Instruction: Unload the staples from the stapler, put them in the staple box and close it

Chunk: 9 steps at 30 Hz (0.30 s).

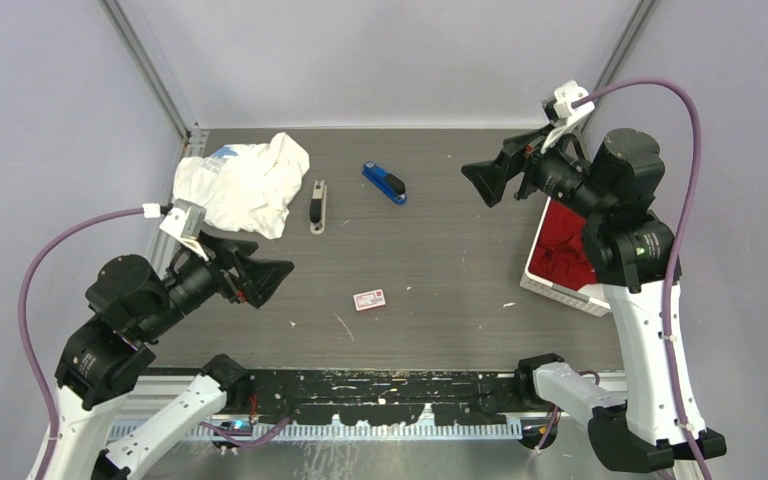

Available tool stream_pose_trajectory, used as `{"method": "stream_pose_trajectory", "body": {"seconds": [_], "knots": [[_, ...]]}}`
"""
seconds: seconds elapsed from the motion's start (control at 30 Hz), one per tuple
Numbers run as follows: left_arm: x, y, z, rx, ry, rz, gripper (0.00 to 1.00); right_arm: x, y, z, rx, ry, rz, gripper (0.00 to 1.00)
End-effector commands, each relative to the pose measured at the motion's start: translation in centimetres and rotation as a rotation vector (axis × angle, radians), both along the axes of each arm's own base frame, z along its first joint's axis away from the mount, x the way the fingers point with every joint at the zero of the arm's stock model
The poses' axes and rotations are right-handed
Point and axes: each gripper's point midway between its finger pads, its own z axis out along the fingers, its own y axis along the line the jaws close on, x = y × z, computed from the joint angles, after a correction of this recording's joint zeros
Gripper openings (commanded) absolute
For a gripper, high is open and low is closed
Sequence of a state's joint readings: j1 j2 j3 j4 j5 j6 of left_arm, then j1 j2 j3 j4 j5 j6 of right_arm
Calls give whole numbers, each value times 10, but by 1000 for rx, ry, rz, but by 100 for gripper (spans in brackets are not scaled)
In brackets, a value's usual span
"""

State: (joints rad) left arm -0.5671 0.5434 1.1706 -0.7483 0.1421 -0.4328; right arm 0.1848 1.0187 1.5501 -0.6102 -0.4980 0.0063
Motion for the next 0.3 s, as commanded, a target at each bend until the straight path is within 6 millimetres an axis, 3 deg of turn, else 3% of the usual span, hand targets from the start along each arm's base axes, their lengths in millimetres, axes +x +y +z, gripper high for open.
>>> {"method": "stream_pose_trajectory", "body": {"seconds": [0.0,0.27], "knots": [[0,2,9,3,-42,1,99,-6,-3,20,23,-64,-10,100],[1,-10,1,18,-23,-59,99,-5,-10,19,33,-67,-30,100]]}}
